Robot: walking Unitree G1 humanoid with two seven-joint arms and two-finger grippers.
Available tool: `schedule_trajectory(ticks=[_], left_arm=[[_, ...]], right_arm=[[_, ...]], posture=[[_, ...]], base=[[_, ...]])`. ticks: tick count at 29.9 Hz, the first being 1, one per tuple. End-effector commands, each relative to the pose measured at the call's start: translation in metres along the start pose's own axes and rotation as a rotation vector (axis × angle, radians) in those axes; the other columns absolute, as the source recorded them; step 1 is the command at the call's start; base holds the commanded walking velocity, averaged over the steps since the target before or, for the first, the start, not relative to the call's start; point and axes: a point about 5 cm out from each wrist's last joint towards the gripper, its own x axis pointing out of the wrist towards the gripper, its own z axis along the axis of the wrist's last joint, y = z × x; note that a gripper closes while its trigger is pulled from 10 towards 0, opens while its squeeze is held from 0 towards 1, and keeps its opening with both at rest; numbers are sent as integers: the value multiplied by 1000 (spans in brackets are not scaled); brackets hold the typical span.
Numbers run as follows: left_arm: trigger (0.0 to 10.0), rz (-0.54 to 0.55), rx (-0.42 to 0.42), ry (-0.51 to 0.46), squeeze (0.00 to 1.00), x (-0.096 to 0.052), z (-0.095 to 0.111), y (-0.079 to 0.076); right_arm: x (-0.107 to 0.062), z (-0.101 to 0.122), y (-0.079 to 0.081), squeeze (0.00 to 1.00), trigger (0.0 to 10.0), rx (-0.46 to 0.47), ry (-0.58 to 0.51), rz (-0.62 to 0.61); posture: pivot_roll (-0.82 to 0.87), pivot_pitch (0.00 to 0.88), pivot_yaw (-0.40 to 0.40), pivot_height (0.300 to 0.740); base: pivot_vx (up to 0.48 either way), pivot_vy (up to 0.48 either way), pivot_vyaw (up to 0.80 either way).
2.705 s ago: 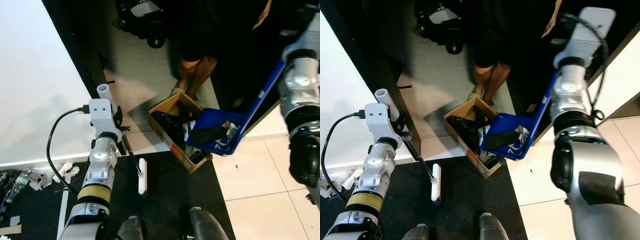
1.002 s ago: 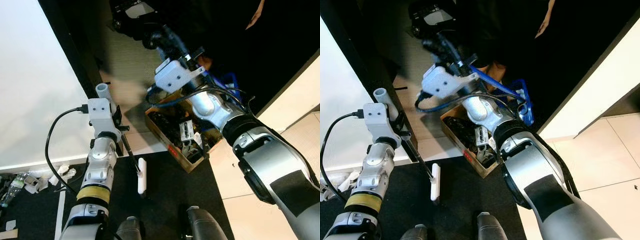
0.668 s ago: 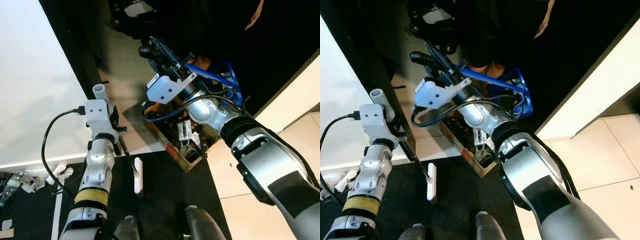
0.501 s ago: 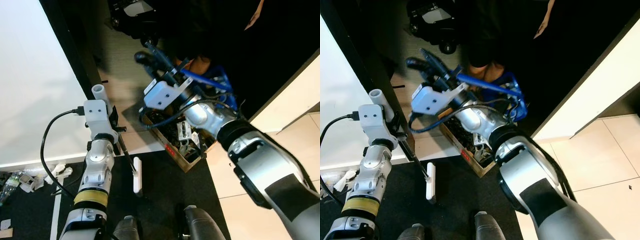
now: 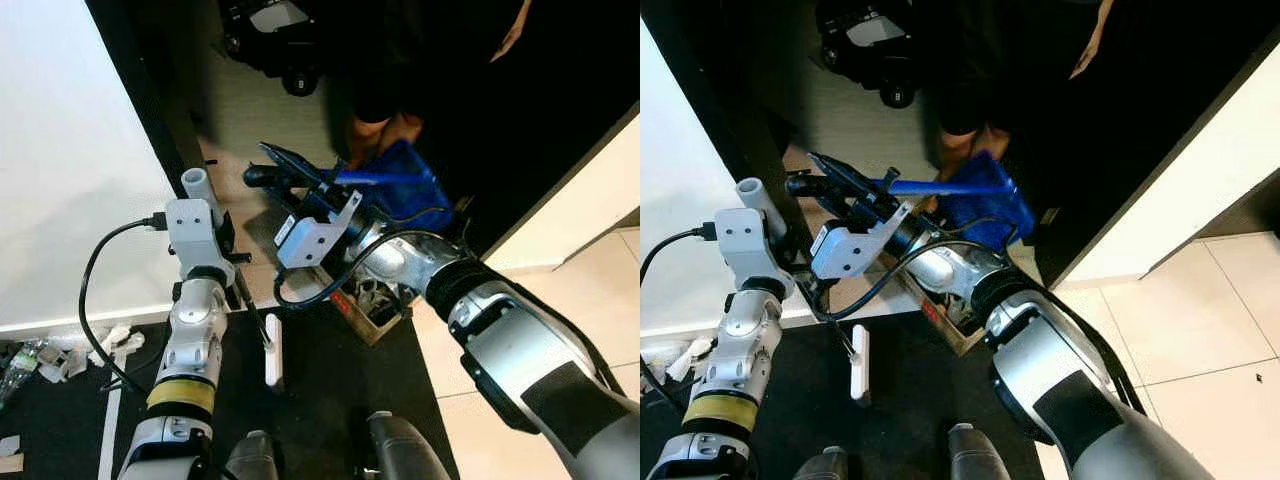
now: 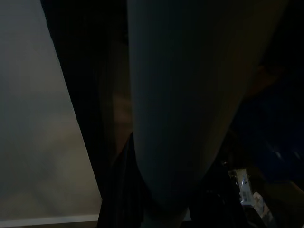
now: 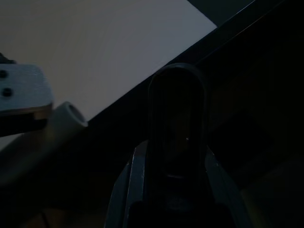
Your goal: Sweep floor
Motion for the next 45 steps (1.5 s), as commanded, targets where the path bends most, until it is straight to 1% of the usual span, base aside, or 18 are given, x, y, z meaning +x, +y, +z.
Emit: schedule_trajectory(ticks=[1,8,9,11,14,15,16,19,21,22,24,26,33,35,39,43,44,45], left_arm=[[10000,-6,10,10,0,-1,-1,1],[10000,-9,10,10,0,0,0,0],[10000,-8,6,11,0,0,0,0],[10000,-7,4,11,0,0,0,0],[10000,-8,3,11,0,0,0,0],[10000,-8,3,11,0,0,0,0],[10000,-9,1,11,0,0,0,1],[10000,-9,-4,13,0,0,1,3],[10000,-9,-6,16,0,0,0,4],[10000,-11,-8,21,0,0,0,5],[10000,-9,-2,27,0,1,-1,7],[10000,-4,17,28,0,2,0,10],[10000,-3,36,29,0,2,0,14],[10000,-2,40,27,0,1,0,16],[10000,-8,54,27,0,2,0,17],[10000,-40,94,37,0,3,1,17],[10000,-75,162,32,0,2,3,16],[10000,-75,162,32,0,2,3,16]], right_arm=[[3,3,-1,0,10000,-29,-27,31],[3,-5,-16,0,10000,-72,12,-14],[3,-12,-35,0,10000,-82,69,-103],[3,-15,-43,0,10000,-80,96,-146],[-1,-28,-93,0,10000,-32,202,-367],[-1,-28,-93,0,10000,-32,202,-367],[-5,-34,-120,0,10000,27,255,-461],[-23,-46,-170,0,10000,185,346,-632],[-30,-51,-179,0,10000,246,377,-654],[-38,-57,-186,0,10000,342,405,-678],[-61,-68,-201,0,10000,502,447,-760],[-83,-73,-215,0,10000,568,474,-846],[-112,-76,-222,0,10000,556,488,-824],[-122,-77,-216,0,10000,636,440,-739],[-122,-76,-210,0,10000,688,412,-657],[-126,-77,-187,0,10000,750,431,-486],[-134,-81,-173,0,10000,791,460,-427],[-134,-81,-173,0,10000,791,460,-427]], posture=[[10,142,-109,740],[9,142,-108,740],[12,141,-107,740],[12,141,-107,740],[20,140,-103,740],[20,140,-103,740],[19,138,-100,740],[16,133,-93,740],[16,133,-93,740],[12,129,-86,740],[14,123,-82,740],[15,113,-72,740],[14,86,-58,740],[12,57,-47,740],[13,48,-44,740],[16,41,-37,740],[20,40,-37,740],[20,40,-37,740]], base=[[0,0,0],[0,0,0],[0,0,0],[0,0,0],[0,0,0],[0,0,0],[0,0,0],[0,0,0],[0,0,0],[0,0,0],[0,0,0],[0,0,0],[0,0,0],[0,0,0],[0,0,0],[0,0,0],[0,0,0],[0,0,0]])
